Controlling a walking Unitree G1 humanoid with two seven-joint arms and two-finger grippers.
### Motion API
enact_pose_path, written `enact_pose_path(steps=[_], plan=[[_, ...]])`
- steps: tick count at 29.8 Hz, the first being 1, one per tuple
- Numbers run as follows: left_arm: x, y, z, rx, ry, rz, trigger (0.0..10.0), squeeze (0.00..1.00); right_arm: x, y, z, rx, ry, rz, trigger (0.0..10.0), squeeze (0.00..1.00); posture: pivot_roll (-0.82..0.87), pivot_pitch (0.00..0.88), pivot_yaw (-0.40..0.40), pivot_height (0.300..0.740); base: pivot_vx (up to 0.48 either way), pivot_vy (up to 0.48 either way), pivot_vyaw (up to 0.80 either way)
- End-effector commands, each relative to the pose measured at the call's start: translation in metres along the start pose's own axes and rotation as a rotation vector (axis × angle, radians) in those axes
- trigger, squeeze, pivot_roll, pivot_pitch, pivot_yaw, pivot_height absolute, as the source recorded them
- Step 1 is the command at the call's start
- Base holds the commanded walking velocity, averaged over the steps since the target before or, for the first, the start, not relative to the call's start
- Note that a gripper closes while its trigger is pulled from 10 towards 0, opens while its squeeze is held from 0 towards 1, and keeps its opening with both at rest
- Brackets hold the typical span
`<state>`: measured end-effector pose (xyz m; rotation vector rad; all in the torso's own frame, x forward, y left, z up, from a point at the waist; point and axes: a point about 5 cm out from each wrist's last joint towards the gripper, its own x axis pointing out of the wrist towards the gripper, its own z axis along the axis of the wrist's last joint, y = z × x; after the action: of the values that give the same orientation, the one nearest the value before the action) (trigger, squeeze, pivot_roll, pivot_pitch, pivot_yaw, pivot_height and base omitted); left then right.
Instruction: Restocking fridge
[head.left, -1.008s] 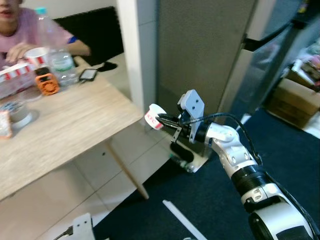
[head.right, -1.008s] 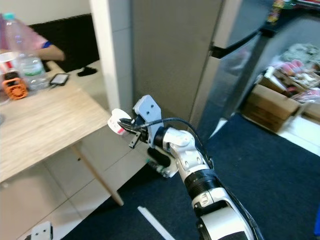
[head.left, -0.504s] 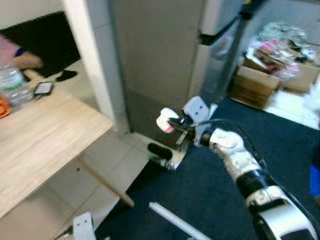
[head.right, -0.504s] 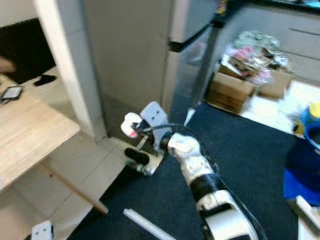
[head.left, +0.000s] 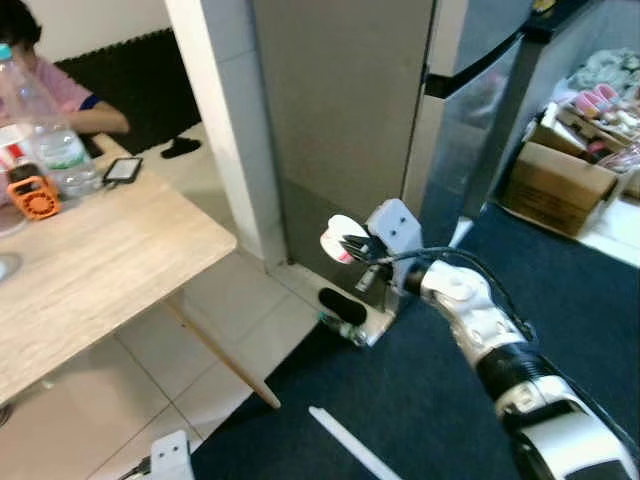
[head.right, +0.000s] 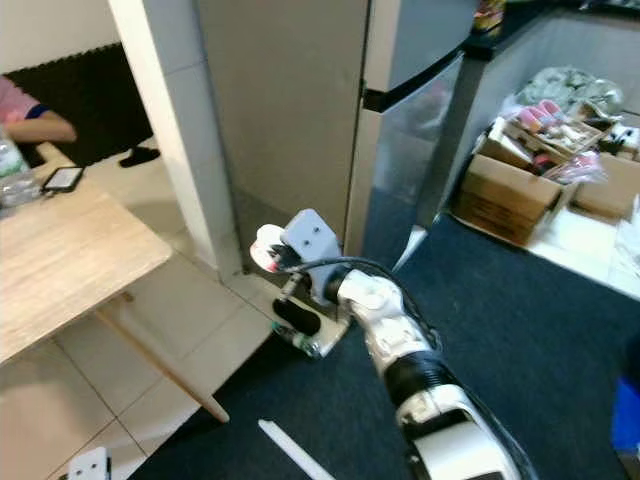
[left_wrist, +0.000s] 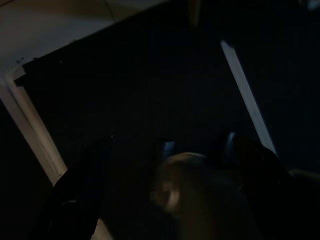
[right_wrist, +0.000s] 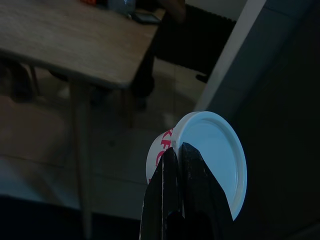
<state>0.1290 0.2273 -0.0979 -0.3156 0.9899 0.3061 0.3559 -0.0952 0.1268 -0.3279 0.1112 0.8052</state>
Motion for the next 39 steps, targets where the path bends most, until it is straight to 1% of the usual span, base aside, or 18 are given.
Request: enact_pose_path(steps=[1, 10, 15, 22, 34, 39], plan=[[-0.0021, 0.0051, -0.0080, -0.002, 0.030, 0.016, 10.0, 0.00, 0.0046, 0.0082, -0.0011, -0.021, 0.006, 0.025, 10.0, 0.00, -0.02, 0.000, 0.018, 0.740, 0.000, -0.398, 0.80], [-0.0022, 0.0045, -0.0093, -0.001, 0.035, 0.014, 10.0, 0.00, 0.0049, 0.0086, -0.0033, -0.045, 0.024, 0.021, 10.0, 0.00, -0.03, 0.000, 0.016, 0.740, 0.000, -0.400, 0.79], [-0.0023, 0.0039, -0.0101, -0.001, 0.037, 0.011, 10.0, 0.00, 0.0053, 0.0059, -0.0062, -0.064, 0.050, -0.012, 10.0, 0.00, -0.03, 0.000, 0.016, 0.740, 0.000, -0.398, 0.75], [-0.0019, 0.0025, -0.0092, 0.000, 0.033, 0.006, 10.0, 0.00, 0.0051, 0.0013, -0.0038, -0.061, 0.038, -0.040, 10.0, 0.00, -0.03, 0.000, 0.015, 0.740, 0.000, -0.397, 0.00], [-0.0011, 0.0004, -0.0073, 0.007, 0.028, -0.001, 10.0, 0.00, 0.0045, 0.0005, -0.0039, -0.063, 0.033, -0.040, 10.0, 0.00, -0.03, 0.000, 0.014, 0.740, 0.000, -0.396, 0.00], [-0.0010, 0.0003, -0.0063, 0.011, 0.026, -0.002, 10.0, 0.00, 0.0040, -0.0009, -0.0051, -0.079, 0.046, -0.042, 10.0, 0.00, -0.03, 0.000, 0.014, 0.740, 0.000, -0.394, 0.00]])
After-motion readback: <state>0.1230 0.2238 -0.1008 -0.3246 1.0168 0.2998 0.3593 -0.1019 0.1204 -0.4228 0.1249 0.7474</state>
